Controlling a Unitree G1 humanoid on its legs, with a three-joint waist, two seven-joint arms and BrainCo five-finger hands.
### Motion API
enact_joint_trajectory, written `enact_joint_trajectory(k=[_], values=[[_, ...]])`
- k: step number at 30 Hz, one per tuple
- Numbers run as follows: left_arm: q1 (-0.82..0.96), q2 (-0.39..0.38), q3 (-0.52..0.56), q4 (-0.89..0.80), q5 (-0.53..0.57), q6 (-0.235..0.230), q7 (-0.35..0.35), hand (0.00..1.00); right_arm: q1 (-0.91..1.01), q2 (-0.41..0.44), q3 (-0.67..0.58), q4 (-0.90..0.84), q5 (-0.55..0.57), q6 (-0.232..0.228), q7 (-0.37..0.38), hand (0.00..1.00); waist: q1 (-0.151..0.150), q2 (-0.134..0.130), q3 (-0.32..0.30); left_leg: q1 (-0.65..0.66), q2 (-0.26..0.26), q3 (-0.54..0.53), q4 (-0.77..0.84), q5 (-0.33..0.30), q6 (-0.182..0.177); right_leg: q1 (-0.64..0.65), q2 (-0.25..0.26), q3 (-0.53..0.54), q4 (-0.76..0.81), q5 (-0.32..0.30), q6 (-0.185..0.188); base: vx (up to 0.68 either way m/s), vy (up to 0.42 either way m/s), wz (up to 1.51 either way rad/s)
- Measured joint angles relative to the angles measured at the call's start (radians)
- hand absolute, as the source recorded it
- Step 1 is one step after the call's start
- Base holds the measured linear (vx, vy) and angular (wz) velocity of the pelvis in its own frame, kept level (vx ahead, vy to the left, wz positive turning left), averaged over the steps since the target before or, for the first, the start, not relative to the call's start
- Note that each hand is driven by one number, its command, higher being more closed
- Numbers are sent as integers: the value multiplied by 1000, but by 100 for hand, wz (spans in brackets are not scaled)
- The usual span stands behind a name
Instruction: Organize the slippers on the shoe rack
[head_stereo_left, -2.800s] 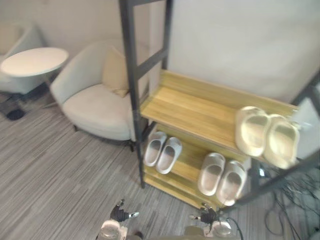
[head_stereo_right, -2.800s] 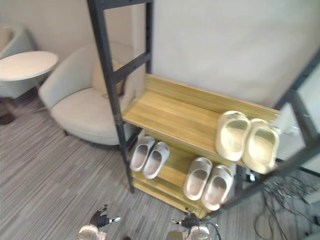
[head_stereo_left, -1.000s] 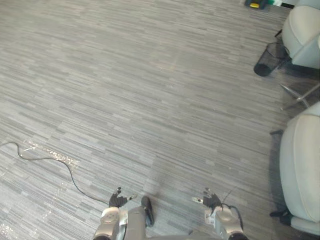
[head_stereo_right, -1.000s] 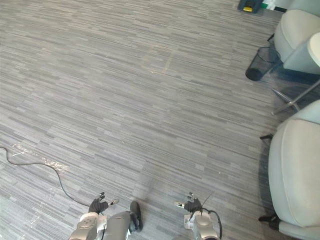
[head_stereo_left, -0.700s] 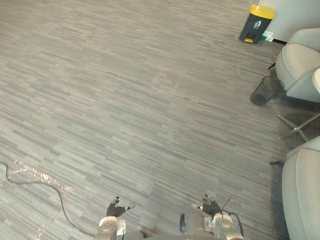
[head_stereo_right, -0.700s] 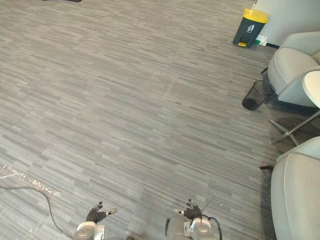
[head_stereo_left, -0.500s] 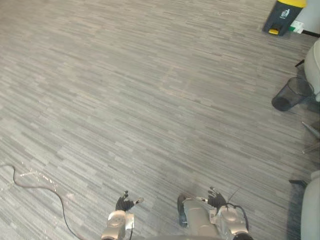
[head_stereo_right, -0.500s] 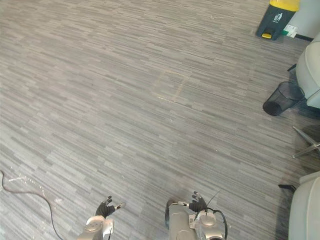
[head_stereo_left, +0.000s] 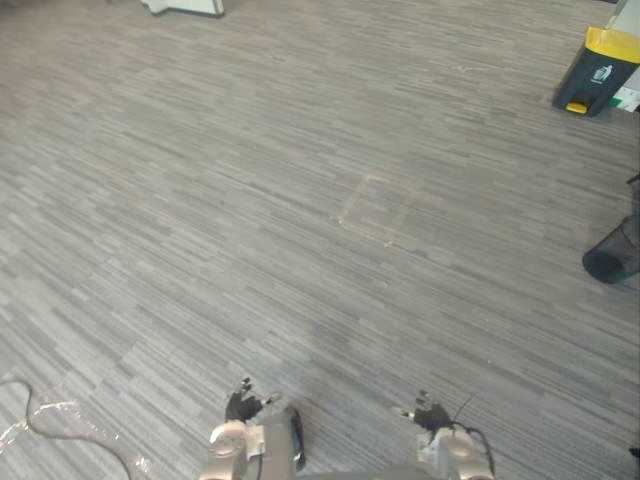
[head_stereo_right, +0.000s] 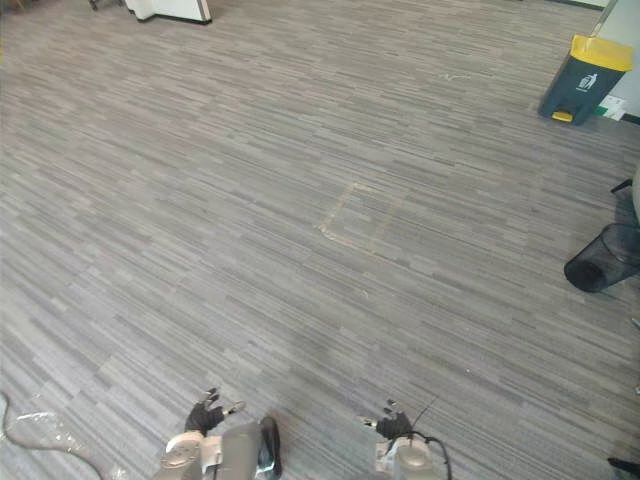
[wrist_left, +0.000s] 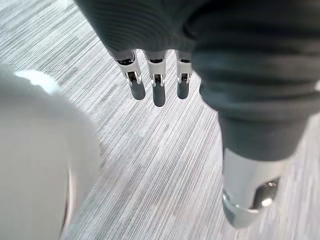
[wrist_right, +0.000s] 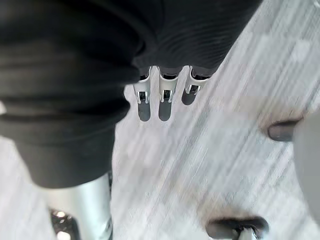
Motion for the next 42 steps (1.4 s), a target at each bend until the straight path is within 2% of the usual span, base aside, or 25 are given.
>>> enact_joint_trajectory(k=[2, 3, 4, 5, 6, 7, 8, 10, 12, 13, 14, 17, 19, 22, 25, 27, 29, 30, 33, 34, 36, 37, 39, 41, 42], values=[[12, 3, -9, 6, 0, 3, -4, 0, 5, 2, -4, 0, 0, 0, 0, 0, 1, -15, -12, 51, -17, 20, -32, -25, 17, -75, 0, 50, 179, 27, 38, 444, 203, -37], [21, 8, -37, 8, 0, 3, -5, 0, 5, 2, -4, 0, -2, 0, 0, 0, -4, -20, -13, 146, -37, 31, -131, -83, 16, -165, -4, 62, 404, 81, 158, 467, 204, -48], [18, 20, -53, 25, 1, 5, -6, 0, 7, 11, -4, 0, -4, 1, 1, 0, -8, -35, -10, 199, -55, 52, -159, -91, 23, -240, -12, 80, 584, 106, 223, 554, 213, -44], [16, 24, -55, 34, 1, 8, -6, 0, 12, 16, -3, 0, -6, 1, 3, 0, -12, -38, -9, 246, -67, 59, -181, -97, 29, -290, -17, 69, 694, 96, 206, 563, 162, -41], [18, 26, -73, 41, 0, 11, -4, 0, 12, 6, -4, -10, -18, 0, 7, 0, -20, -32, -5, 335, -73, 68, -235, -99, 33, -354, -22, 13, 812, 54, 130, 662, 118, -45], [19, 28, -83, 50, 0, 15, -5, 0, 6, -15, -2, -21, -18, -10, 8, 0, -41, 5, 9, 455, -55, 74, -320, -99, 33, -429, -5, -111, 837, -18, 17, 574, 75, -43], [10, 32, -81, 50, 0, 15, -3, 0, -2, -19, -2, -22, -18, -16, 8, 0, -45, 14, 12, 504, -40, 80, -352, -99, 33, -488, 25, -159, 773, -56, -20, 567, 20, -20], [-14, 39, -82, 50, 0, 14, -4, 0, -2, -17, -2, -44, -18, -22, 10, 0, -51, 13, 12, 541, -19, 73, -368, -99, 33, -565, 69, -193, 549, -59, -39, 548, -93, 22], [-28, 40, -83, 49, 0, 13, -5, 0, 1, -20, -3, -53, -18, -21, 9, 0, -72, -7, 11, 590, -24, 33, -403, -99, 32, -583, 97, -170, 165, 123, -34, 588, -173, 54], [-26, 20, -82, 65, 2, 14, -5, 0, -3, -28, -14, -48, -16, -20, 9, 0, -86, 12, 13, 630, -11, -3, -420, -99, 30, -558, 114, -174, 156, 233, -64, 576, -154, 26], [-27, 1, -82, 76, 4, 10, -10, 0, -9, -42, -24, -46, -19, -16, 7, 0, -79, 41, 6, 629, 9, -15, -411, -70, -14, -563, 129, -173, 189, 200, -80, 570, -165, 7], [-23, -29, -59, 83, 23, 8, -16, 0, -17, -44, -53, -49, -17, -7, 7, 0, -88, 64, 19, 598, 21, -63, -235, 21, -100, -530, 134, -180, 275, 71, -93, 590, -193, -4], [-11, -55, -20, 62, 37, 10, -23, 0, 6, -37, -36, -67, -17, 3, 6, 0, -88, 68, 30, 393, 108, -80, 295, 130, -164, -363, 155, -189, 195, 17, -115, 581, -110, 12], [21, -64, 8, 10, 39, 9, -25, 0, 19, -7, -3, -66, -13, 5, 4, 0, -54, 43, 32, 220, 199, 2, 564, 65, -129, -179, 182, -161, 73, -12, -144, 482, -56, -25], [16, -56, 8, -13, 39, 2, -24, 0, 10, 0, -4, -39, 3, 5, 0, 0, -21, 31, 25, 78, 171, 70, 399, -24, -77, -48, 162, -86, -22, -10, -137, 548, 32, -64], [12, -50, -1, -15, 39, 0, -24, 0, 2, 3, -17, -26, 3, 5, 0, 0, -21, 24, 27, 42, 81, 38, 87, -19, -69, 6, 118, -46, -61, -11, -137, 531, 148, -72], [17, -50, -15, -14, 38, -3, -24, 0, 9, -5, -42, -2, 2, 5, -2, 0, -11, 42, 19, 45, 6, -95, -305, 171, -120, 38, 104, 27, -96, -14, -131, 526, 223, -99], [15, -46, -29, -8, 38, -3, -22, 0, 12, -7, -38, 7, 0, 10, -3, 0, -1, 43, 15, 51, 0, -96, -290, 197, -63, 48, 100, 66, -96, -16, -129, 546, 226, -77], [-21, 3, -48, 39, 38, -1, -24, 0, 22, 11, -32, 16, -3, 13, 1, 0, -19, -12, -2, 73, -33, -49, -257, 136, -3, -39, 62, 132, 98, 10, -80, 607, 258, -31], [-16, 3, -54, 50, 38, 4, -25, 0, 26, 17, -34, 25, -4, 16, 2, 0, -16, -28, -4, 128, -45, -21, -259, 103, 17, -82, 67, 157, 245, 42, -15, 516, 226, -56], [1, 15, -81, 54, 39, 6, -23, 0, 20, 15, -32, 22, -20, 12, 7, 0, -17, -25, 0, 260, -54, 22, -293, 39, 31, -166, 63, 147, 532, 134, 186, 445, 198, -70], [3, 20, -93, 66, 39, 6, -23, 0, 19, 14, -32, 19, -20, 8, 10, 0, -21, -19, 0, 301, -60, 31, -309, 24, 34, -207, 54, 121, 633, 121, 205, 449, 184, -58], [-13, 32, -122, 90, 40, 8, -22, 0, 6, 6, -23, 19, -19, 2, 12, 0, -29, -14, -1, 422, -68, 61, -397, 16, 47, -337, 40, -8, 766, 21, 57, 438, 132, -42], [-19, 41, -129, 98, 41, 9, -22, 0, -9, 4, -16, 17, -19, 0, 13, 0, -34, -9, 0, 475, -55, 81, -445, 16, 47, -428, 44, -111, 726, -37, 10, 405, 45, -26], [-21, 44, -129, 99, 42, 16, -22, 0, -22, 5, -14, 17, -19, -4, 12, 0, -43, -5, 3, 515, -36, 107, -466, 16, 47, -485, 48, -203, 560, -54, -21, 465, -4, -22]])
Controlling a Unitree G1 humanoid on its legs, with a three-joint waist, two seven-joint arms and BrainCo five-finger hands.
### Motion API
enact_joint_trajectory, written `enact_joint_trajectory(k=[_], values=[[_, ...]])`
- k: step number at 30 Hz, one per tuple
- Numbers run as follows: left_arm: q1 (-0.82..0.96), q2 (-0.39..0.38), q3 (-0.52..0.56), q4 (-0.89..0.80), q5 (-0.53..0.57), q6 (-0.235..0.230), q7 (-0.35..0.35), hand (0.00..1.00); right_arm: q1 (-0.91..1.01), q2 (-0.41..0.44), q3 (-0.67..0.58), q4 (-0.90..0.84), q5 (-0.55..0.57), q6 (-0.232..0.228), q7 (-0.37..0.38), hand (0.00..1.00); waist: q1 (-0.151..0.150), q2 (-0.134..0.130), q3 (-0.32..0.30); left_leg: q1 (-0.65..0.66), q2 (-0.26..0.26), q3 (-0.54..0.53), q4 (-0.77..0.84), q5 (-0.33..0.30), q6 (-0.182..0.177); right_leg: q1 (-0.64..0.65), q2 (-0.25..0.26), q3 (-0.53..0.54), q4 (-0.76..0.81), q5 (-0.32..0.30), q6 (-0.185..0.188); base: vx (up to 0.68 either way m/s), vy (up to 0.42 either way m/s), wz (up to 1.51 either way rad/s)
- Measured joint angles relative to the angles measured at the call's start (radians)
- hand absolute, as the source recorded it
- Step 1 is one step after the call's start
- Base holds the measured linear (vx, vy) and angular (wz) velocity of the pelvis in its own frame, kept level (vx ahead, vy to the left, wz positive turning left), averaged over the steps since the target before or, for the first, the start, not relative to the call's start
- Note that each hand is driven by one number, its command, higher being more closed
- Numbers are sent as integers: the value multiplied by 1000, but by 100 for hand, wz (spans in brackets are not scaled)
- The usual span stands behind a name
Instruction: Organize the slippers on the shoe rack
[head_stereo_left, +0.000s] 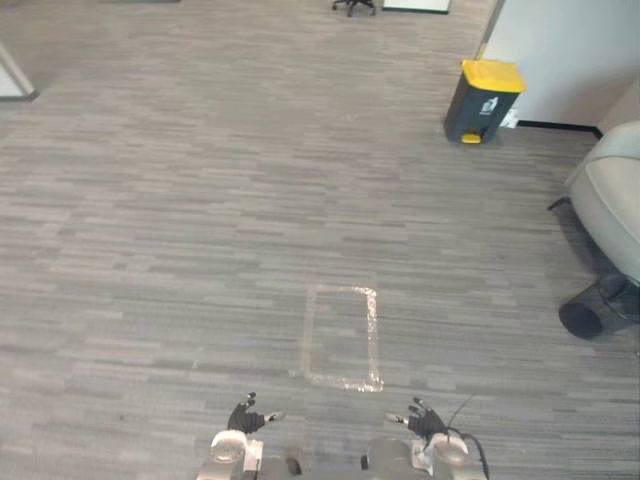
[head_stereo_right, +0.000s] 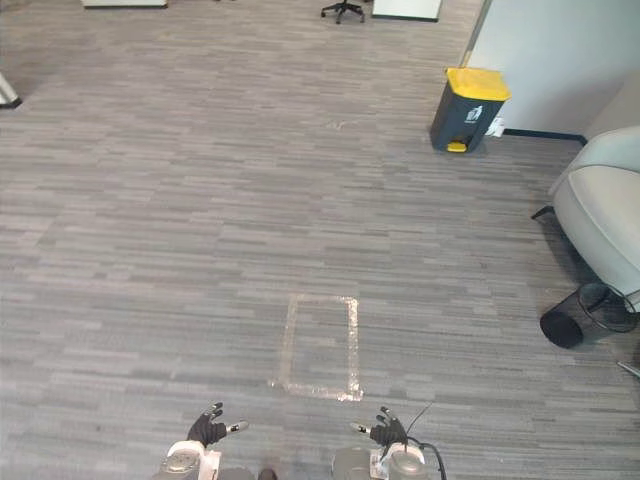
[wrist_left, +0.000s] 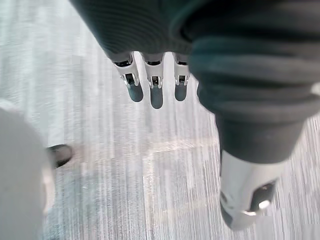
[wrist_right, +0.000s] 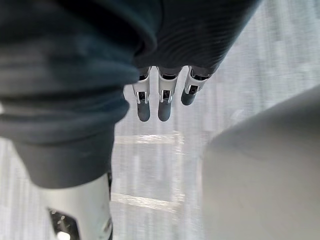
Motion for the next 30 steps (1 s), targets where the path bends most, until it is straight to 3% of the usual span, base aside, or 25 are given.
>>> enact_joint_trajectory(k=[1, 2, 3, 4, 5, 6, 9, 11, 12, 15, 17, 18, 20, 21, 22, 23, 26, 28, 30], values=[[0, 0, 0, 0, 5, 1, 0, 0, -8, -1, 0, 1, 0, -3, -1, 0, -2, 4, 2, 28, 10, 12, -14, 0, 0, -17, 6, -51, -170, 25, -16, 559, -34, -22], [1, 3, -2, -2, 10, 1, 0, 0, -7, 0, 10, 1, -1, -3, -3, 0, -1, -7, -3, 50, -2, 28, -27, -5, -9, -16, 14, -82, -382, 142, -33, 484, -57, -21], [5, 5, -2, -1, 19, 1, -2, 0, 5, 4, 12, 3, 0, -2, -3, 0, -2, -32, -9, 80, -31, 25, -31, -25, -43, -15, 14, -78, -509, 321, -78, 420, -87, -26], [-5, -8, 3, 14, 20, 3, 1, 0, -2, -8, 6, -1, 1, -6, -2, 0, -3, -15, 2, 109, -19, 17, -32, -47, -74, -21, 29, -69, -467, 330, -106, 421, -85, -41], [-8, -28, 0, 18, 25, 3, -6, 0, -17, -26, 8, -1, -1, -4, -7, 0, -5, 35, 2, 115, 12, 20, -26, -43, -85, -24, 53, -71, -449, 296, -110, 418, -112, -40], [-14, -43, 0, 17, 30, 2, -5, 0, -18, -32, 0, -6, 0, -5, -6, 0, -10, 53, 7, 110, 17, 18, -5, -42, -86, -24, 65, -71, -446, 278, -109, 468, -121, -33], [-37, -63, 3, 18, 39, 1, -7, 0, -10, -29, -35, -18, 1, -1, -7, 0, -26, 64, 10, 39, 68, -23, 258, -12, -139, 43, 90, -66, -443, 202, -110, 343, -127, -6], [-25, -87, 21, 3, 39, 1, -8, 0, 28, -25, -20, -45, 2, 6, -13, 0, -26, 60, 12, -85, 147, -57, 643, 71, -216, 153, 120, -43, -498, 167, -118, 450, -74, -41], [-12, -98, 25, -13, 39, 1, -12, 0, 30, -24, -21, -40, 2, 9, -16, 0, -22, 63, 9, -164, 193, -43, 820, 37, -210, 211, 139, -8, -520, 147, -121, 432, -2, -71], [2, -114, 47, -17, 38, 2, -13, 0, 44, -22, -30, -37, 3, 11, -18, 0, -15, 44, 10, -245, 202, 5, 812, -28, -159, 275, 139, 76, -560, 135, -136, 314, 57, -81], [0, -113, 58, -30, 38, 0, -11, 0, 47, -23, -31, -33, 3, 17, -18, 0, 6, 41, 9, -293, 175, -10, 646, -63, -136, 306, 133, 170, -572, 140, -116, 372, 156, -143], [1, -112, 57, -30, 38, 0, -10, 0, 45, -20, -32, -33, 3, 18, -18, 0, 8, 38, 11, -302, 125, -89, 492, -70, -145, 324, 125, 238, -576, 134, -100, 391, 240, -156], [1, -111, 54, -28, 37, -1, -8, 0, 44, -18, -32, -31, 3, 18, -19, 0, 11, 36, 10, -309, 64, -233, 334, -66, -152, 327, 117, 307, -576, 125, -80, 262, 243, -133], [0, -111, 42, -24, 37, -2, -8, 0, 43, -20, -30, -23, 2, 17, -19, 0, 11, 45, 6, -309, 37, -351, 199, -31, -161, 324, 119, 360, -577, 118, -57, 212, 259, -138], [0, -114, 34, -16, 37, -2, -8, 0, 46, -26, -32, -22, 10, 17, -19, 0, 7, 64, -1, -312, 41, -391, 134, 47, -156, 325, 131, 395, -577, 106, -35, 266, 355, -144], [-7, -110, 23, -3, 37, -2, -8, 0, 46, -23, -31, -16, 12, 19, -21, 0, 8, 53, -7, -303, 39, -352, 155, 80, -144, 330, 126, 440, -568, 94, -13, 265, 352, -107], [-9, -61, 17, -2, 37, -1, -8, 0, 65, 16, -26, -21, 10, 17, -17, 0, 14, -6, -29, -247, 2, -226, 123, 50, -97, 307, 72, 488, -544, 79, 34, 231, 316, -108], [-5, -46, 17, -1, 36, 0, -6, 0, 65, 18, -23, -19, 10, 17, -16, 0, 19, -15, -33, -225, -8, -154, 114, 34, -74, 271, 57, 495, -501, 80, 58, 129, 241, -99], [2, -37, 18, -2, 35, 1, -3, 0, 57, 14, -22, -18, 6, 16, -15, 0, 27, -12, -29, -187, -9, -72, 82, 33, -72, 207, 48, 404, -413, 87, 97, 95, 175, -99]])
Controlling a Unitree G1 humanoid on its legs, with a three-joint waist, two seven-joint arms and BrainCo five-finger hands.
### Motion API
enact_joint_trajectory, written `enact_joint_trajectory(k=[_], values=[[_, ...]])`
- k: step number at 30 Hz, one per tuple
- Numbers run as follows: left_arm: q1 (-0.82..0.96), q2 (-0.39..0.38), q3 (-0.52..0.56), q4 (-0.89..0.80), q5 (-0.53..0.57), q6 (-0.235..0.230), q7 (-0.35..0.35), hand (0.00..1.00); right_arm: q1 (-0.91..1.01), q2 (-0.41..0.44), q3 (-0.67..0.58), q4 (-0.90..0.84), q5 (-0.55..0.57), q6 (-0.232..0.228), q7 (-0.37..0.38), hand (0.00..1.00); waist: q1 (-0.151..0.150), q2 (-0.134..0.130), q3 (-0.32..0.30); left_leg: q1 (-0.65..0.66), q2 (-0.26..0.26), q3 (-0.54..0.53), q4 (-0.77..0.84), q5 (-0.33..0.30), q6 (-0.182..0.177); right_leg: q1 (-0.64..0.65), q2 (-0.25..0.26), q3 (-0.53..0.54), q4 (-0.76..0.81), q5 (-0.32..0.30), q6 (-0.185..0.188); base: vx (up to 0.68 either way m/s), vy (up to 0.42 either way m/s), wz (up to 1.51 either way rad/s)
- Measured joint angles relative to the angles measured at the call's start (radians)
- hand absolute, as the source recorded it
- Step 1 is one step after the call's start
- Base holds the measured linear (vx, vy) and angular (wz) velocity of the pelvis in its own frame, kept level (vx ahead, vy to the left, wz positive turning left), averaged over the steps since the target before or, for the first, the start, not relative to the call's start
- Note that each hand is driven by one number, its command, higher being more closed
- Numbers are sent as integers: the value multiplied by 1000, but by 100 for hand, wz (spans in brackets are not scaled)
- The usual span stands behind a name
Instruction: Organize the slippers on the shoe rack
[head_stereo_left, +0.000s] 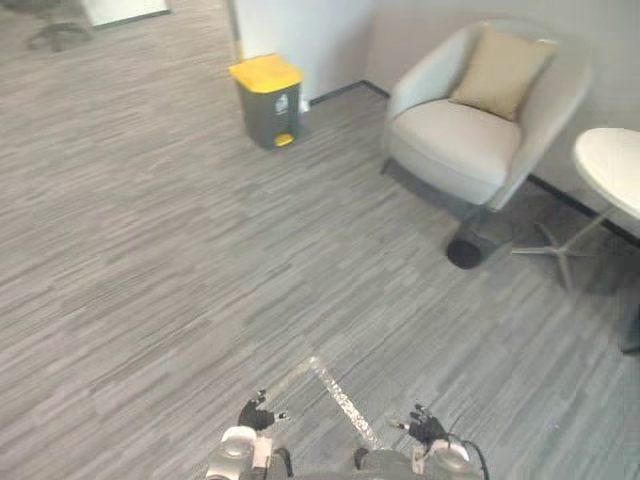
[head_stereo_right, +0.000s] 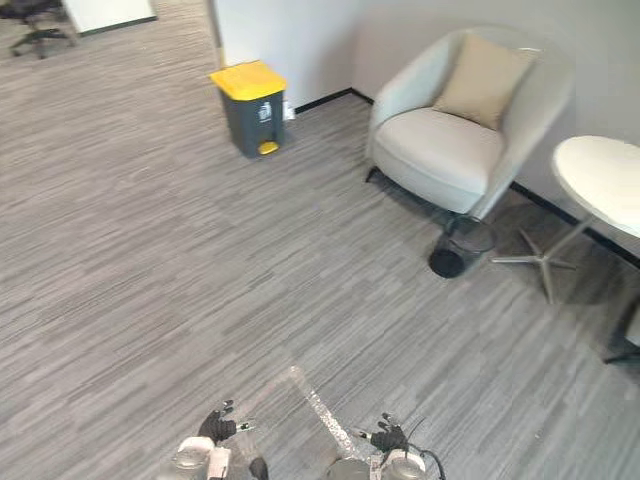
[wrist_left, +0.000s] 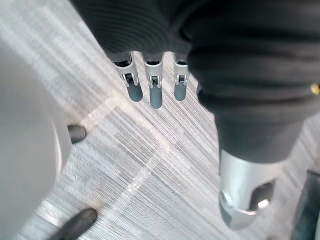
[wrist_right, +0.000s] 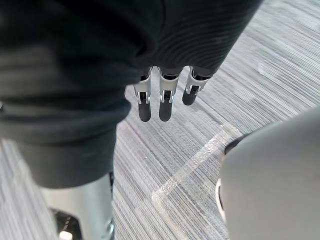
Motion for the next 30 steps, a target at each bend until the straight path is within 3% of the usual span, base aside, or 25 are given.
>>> enact_joint_trajectory(k=[1, 2, 3, 4, 5, 6, 9, 11, 12, 13, 15, 16, 17, 19, 20, 21, 22, 23, 24, 30], values=[[0, 2, 0, 1, 0, 0, 1, 0, -1, -1, 0, 1, -3, 0, 0, 0, 0, 2, 1, 9, 1, 15, -5, 0, 0, -11, -6, -37, 17, 1, 1, 84, 140, -93], [1, 6, -1, 8, -1, 0, 1, 0, -5, -4, 2, 2, -5, 0, -1, 0, 0, 5, 4, 40, -1, 55, -25, 0, 1, -40, -43, -192, 47, 0, -2, 45, 62, -81], [0, 10, -3, 18, -8, 1, 2, 0, -9, -6, 7, 3, -6, 0, -1, 0, -2, 7, 5, 64, 0, 88, -45, 0, 1, -48, -76, -331, 46, 6, -22, 53, 67, -85], [1, 12, -6, 20, -11, 1, 2, 0, -13, -7, 13, 5, -6, 0, -1, 0, -2, 7, 5, 74, -1, 101, -57, 0, 1, -52, -87, -390, 39, 12, -37, 60, -15, -81], [-1, 15, -8, 21, -16, 1, 2, 0, -26, -11, 24, 13, -6, -1, -1, 0, -2, 10, 6, 81, 0, 129, -75, 0, 1, -59, -100, -517, 10, 17, -78, 76, -56, -80], [-4, 14, -9, 26, -18, 1, 1, 0, -37, -22, 35, 25, -7, -3, -1, 0, -4, 17, 7, 85, 4, 132, -90, 1, 0, -52, -93, -547, -15, 25, -100, 84, -73, -73], [-17, -21, -19, 43, -16, 2, -4, 0, -42, -48, 29, 23, -4, -12, -1, 0, -24, 67, 22, 90, 15, 132, -94, 4, -4, -29, -58, -519, -85, 43, -127, 47, -52, -38], [-19, -23, -19, 47, -13, 2, -9, 0, -41, -51, 26, 27, -4, -12, -2, 0, -24, 70, 25, 76, 37, 127, -14, -15, -31, 3, -41, -503, -126, 49, -131, 21, -61, -23], [-23, -21, -15, 39, -8, 3, -10, 0, -38, -52, 29, 31, -6, -12, -2, 0, -21, 68, 28, 32, 79, 127, 146, -46, -67, 46, -23, -489, -176, 56, -133, 28, -103, -39], [-21, -22, -2, 23, -8, 1, -10, 0, -34, -53, 32, 37, -6, -11, -3, 0, -6, 68, 29, -13, 118, 128, 303, -50, -74, 79, -6, -461, -209, 56, -138, 40, -123, -52], [-13, -36, 31, 3, -9, -1, -8, 0, -27, -58, 34, 40, -5, -10, -5, 0, 21, 84, 27, -94, 176, 119, 523, -57, -68, 100, 29, -389, -219, 55, -151, 108, -52, -104], [-12, -42, 40, 1, -9, 0, -8, 0, -29, -62, 33, 44, -5, -9, -9, 0, 25, 91, 29, -103, 180, 101, 542, -76, -55, 105, 32, -358, -218, 55, -157, 190, 54, -154], [-9, -43, 40, -3, -11, -1, -8, 0, -34, -64, 31, 43, -2, -9, -17, 0, 25, 85, 32, -121, 155, 82, 507, -114, -44, 108, 20, -293, -219, 63, -167, 180, 144, -139], [-14, -42, 37, -6, -12, -2, -8, 0, -34, -61, 30, 43, -2, -9, -20, 0, 29, 70, 38, -139, 89, -19, 353, -124, -47, 120, -18, -234, -220, 75, -136, 200, 212, -119], [-13, -44, 31, -6, -11, -3, -8, 0, -28, -63, 29, 45, -3, -9, -20, 0, 29, 73, 33, -135, 55, -108, 184, -87, -59, 120, -29, -197, -223, 70, -114, 189, 252, -89], [-10, -51, 26, -2, -11, -3, -7, 0, -24, -72, 29, 44, -3, -10, -20, 0, 29, 101, 24, -126, 59, -183, 49, 13, -82, 120, -13, -176, -231, 69, -88, 200, 267, -88], [-12, -48, 23, 6, -11, -2, -7, 0, -30, -76, 28, 55, -4, -9, -21, 0, 30, 108, 23, -114, 58, -176, 45, 78, -57, 127, -14, -153, -238, 67, -73, 345, 404, -60], [-18, 1, -11, 11, -8, -1, -3, 0, -13, -26, 5, 65, -4, -9, -19, 0, 30, 23, 3, -55, -17, -142, -47, 90, -16, 152, -95, -163, -279, 61, -39, 327, 362, -36], [-15, 5, -15, 11, -7, -1, -2, 0, -9, -21, 0, 66, -4, -9, -20, 0, 30, 11, -4, -36, -30, -138, -70, 92, -11, 156, -105, -165, -282, 61, -37, 349, 348, -18], [-10, 5, -20, 19, -7, -1, 1, 0, -1, -21, -27, 71, -4, -9, -19, 0, 31, 18, -8, 19, -41, -125, -108, 89, 0, 182, -109, -177, -285, 60, -35, 105, 43, -6]])
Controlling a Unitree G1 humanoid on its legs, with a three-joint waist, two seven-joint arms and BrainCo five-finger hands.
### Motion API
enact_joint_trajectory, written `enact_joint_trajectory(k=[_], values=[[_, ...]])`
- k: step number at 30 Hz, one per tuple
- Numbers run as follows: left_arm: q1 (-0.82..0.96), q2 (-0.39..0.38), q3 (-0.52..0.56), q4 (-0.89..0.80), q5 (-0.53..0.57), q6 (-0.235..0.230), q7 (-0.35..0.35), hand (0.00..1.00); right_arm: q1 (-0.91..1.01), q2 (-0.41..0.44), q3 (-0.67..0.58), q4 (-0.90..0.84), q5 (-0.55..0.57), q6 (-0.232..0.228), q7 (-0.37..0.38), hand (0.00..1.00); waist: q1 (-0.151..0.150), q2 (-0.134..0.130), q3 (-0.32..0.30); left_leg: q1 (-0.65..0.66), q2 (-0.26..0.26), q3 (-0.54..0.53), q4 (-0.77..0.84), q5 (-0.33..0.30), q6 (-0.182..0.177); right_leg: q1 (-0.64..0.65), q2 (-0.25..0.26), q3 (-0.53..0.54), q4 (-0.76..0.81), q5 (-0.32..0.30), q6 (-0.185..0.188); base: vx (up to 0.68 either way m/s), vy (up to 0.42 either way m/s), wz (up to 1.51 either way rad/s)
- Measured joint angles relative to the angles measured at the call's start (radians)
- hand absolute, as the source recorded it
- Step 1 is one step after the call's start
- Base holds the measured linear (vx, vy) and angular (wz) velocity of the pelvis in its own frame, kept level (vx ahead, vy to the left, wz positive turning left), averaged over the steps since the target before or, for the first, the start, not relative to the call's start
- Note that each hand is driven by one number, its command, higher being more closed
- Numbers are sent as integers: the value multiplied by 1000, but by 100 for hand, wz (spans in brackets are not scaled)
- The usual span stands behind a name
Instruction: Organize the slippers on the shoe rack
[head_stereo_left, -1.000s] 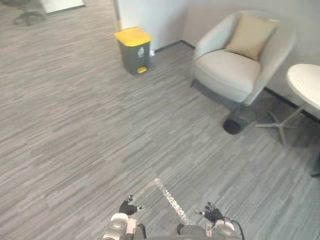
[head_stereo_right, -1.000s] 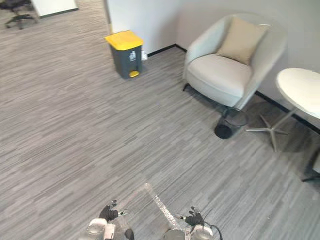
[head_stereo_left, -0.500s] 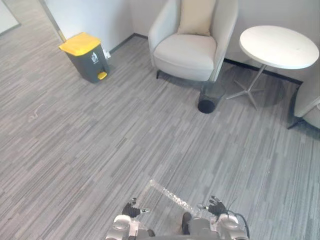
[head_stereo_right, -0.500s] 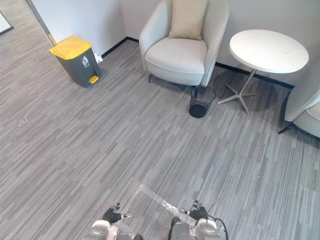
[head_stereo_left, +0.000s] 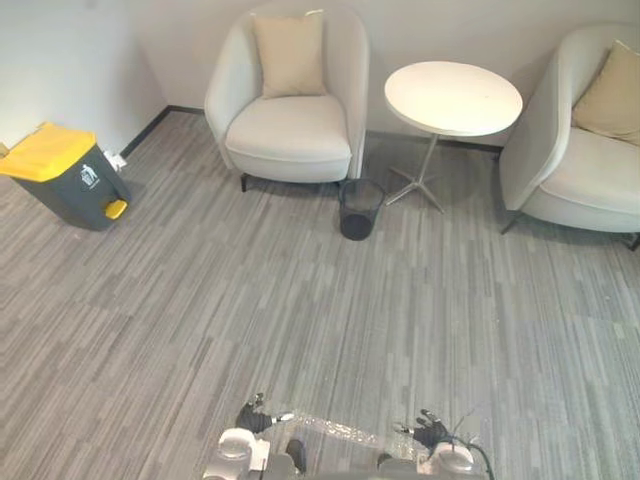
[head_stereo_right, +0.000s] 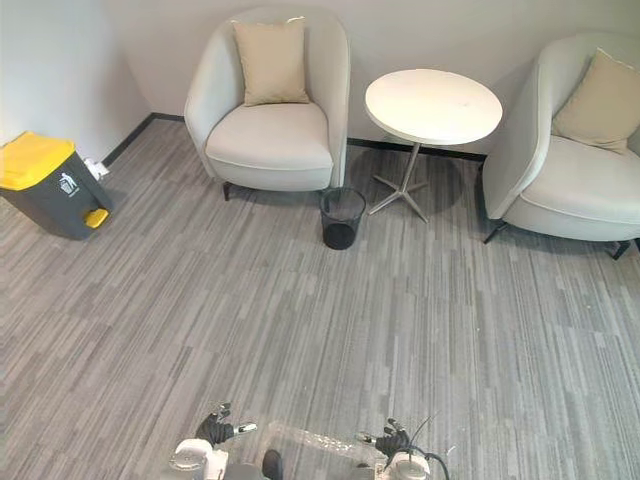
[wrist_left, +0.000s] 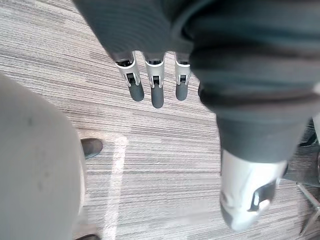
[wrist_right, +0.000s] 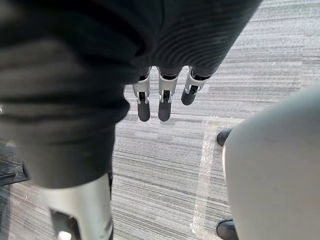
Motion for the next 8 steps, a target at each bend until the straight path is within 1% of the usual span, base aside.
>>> enact_joint_trajectory(k=[4, 6, 8], values=[[6, 3, 2, 15, -3, 0, 3, 0, 1, -2, -19, 2, 12, -1, -2, 0, -1, 6, -11, 17, 22, 58, -31, 0, -1, -33, 20, 27, -2, 2, -2, 17, -42, -51], [5, -5, 3, 22, -6, 0, 4, 0, 2, -7, -22, 2, 39, -1, -4, 0, -11, 10, -12, 17, 26, 58, -33, 1, -1, -34, 24, 28, -11, 10, -6, -4, -43, -24], [4, -11, 4, 21, -11, -1, 4, 0, 4, -14, -22, 2, 40, -1, -5, 0, -12, 10, -14, 16, 34, 58, -33, 2, -3, -29, 31, 20, -33, 36, -6, -20, -16, -10]])
